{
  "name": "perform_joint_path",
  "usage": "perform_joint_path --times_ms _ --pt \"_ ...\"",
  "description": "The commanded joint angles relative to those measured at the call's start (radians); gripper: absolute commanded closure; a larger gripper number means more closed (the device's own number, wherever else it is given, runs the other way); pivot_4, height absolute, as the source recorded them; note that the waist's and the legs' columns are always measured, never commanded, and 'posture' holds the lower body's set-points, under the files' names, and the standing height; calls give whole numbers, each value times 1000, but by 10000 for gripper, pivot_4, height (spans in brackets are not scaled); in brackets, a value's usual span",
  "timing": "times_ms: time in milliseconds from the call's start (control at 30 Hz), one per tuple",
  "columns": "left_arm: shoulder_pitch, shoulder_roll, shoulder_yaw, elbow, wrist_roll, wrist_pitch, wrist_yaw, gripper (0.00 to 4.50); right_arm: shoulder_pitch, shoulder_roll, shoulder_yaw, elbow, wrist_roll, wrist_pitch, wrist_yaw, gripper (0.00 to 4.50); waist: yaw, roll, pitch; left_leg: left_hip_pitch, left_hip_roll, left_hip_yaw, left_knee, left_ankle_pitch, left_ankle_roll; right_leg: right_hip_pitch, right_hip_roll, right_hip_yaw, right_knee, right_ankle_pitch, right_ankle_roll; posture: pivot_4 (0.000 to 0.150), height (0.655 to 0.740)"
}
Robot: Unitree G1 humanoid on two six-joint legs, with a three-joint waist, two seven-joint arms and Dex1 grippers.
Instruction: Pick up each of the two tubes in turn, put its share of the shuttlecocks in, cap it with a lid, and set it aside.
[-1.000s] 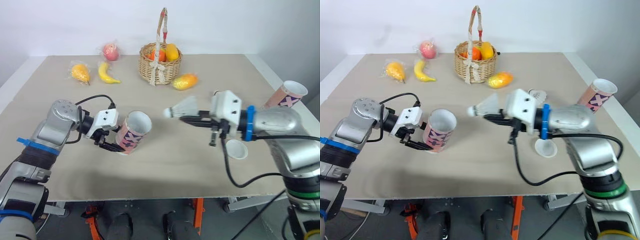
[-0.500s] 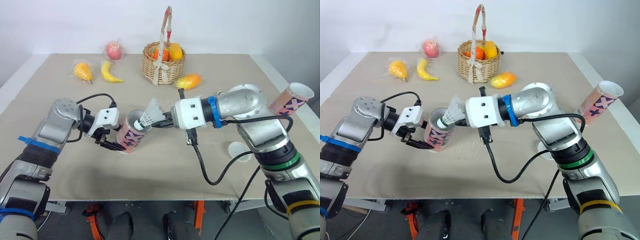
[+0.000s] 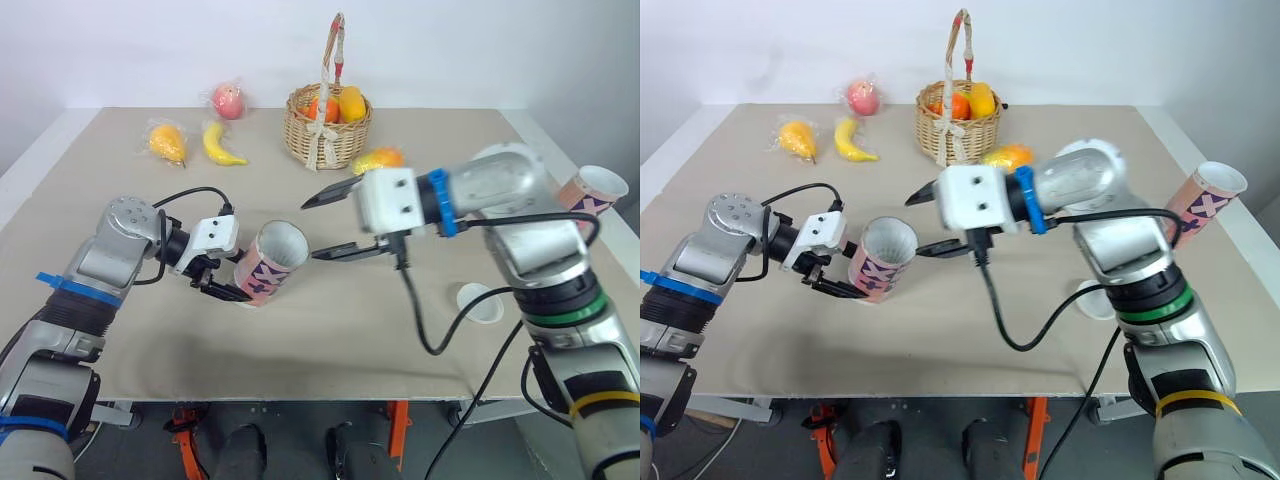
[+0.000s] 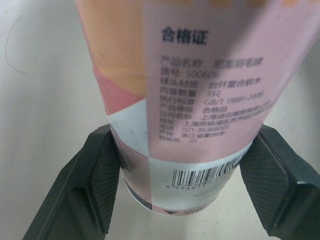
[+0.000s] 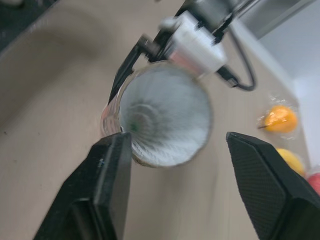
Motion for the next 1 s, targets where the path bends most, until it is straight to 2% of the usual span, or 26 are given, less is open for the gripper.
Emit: perform_joint_path --times_ms 33,133,300,500,1000 --pt "4 9 18 -33 -13 4 2 12369 71 -39 -169 45 47 65 -98 11453 0 0 0 0 0 0 0 0 0 0 0 0 0 0 0 1500 7400" --pt "16 13 21 -41 -14 7 4 12369 136 -40 -254 148 -3 102 -260 11453 0 0 0 1 0 0 1 0 0 0 0 0 0 0 1 1500 7400" --pt "33 18 26 -53 -16 6 7 12369 202 -28 -281 338 -117 177 -493 11453 -1 0 0 1 0 1 0 0 0 0 0 1 0 0 1 1500 7400" --pt "48 26 33 -71 -18 11 12 12369 181 37 -341 583 -151 183 -719 11453 -4 0 0 1 -1 2 -1 0 0 0 0 3 0 1 1 1500 7400" --pt "49 39 32 -83 -27 25 17 12369 -102 154 -282 1186 -238 -69 -815 11453 -9 0 0 1 -2 2 -1 0 0 0 0 3 0 1 1 1500 7400"
